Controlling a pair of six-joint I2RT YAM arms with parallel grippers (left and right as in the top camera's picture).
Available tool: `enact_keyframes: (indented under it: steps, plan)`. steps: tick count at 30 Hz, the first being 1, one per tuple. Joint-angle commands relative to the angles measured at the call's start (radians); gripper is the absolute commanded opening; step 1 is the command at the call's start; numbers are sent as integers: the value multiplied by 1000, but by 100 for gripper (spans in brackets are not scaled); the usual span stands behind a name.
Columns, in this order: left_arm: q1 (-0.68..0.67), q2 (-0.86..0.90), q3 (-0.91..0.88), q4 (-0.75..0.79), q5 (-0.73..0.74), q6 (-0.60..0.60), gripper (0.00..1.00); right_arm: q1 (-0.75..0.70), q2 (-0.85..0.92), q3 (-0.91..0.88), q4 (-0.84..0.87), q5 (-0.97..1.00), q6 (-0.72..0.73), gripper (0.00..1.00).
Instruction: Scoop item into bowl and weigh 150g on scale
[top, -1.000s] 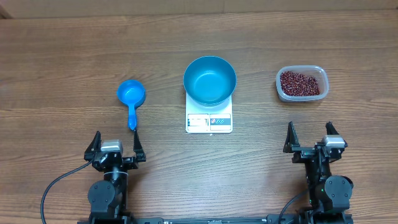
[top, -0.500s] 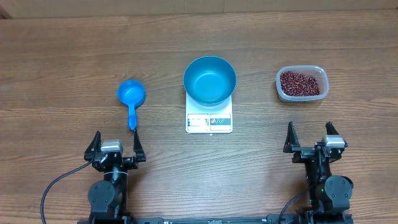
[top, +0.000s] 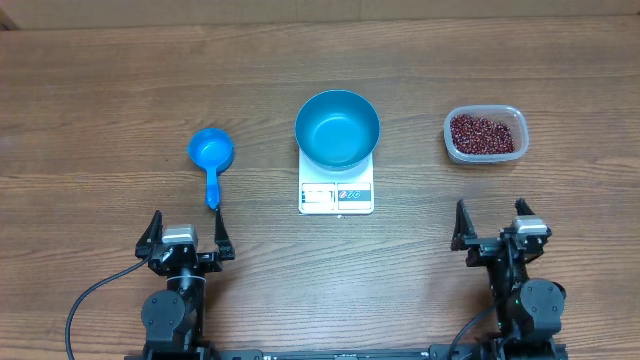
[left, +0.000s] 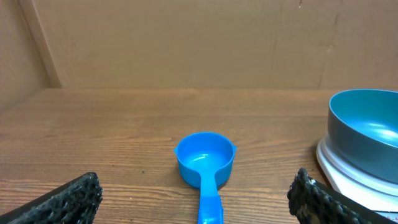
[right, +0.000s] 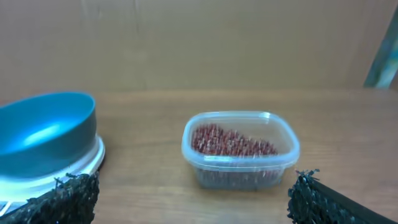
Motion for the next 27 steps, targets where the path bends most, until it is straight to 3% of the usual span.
enact_keyframes:
  steps: [1,6,10,16,27]
  plan:
    - [4,-7,-4,58,-6,8,100,-2,-10,125,-50,-16,1,100]
    - [4,-7,3,242,161,4,100,-2,-10,282,-140,-68,2,100]
    - [4,-7,68,266,266,-13,99,-2,-9,388,-183,-69,5,100]
    - [4,7,304,87,301,-14,100,-2,33,545,-217,-69,19,100]
    - [4,425,1051,-359,396,59,100,-2,320,887,-422,-69,19,100]
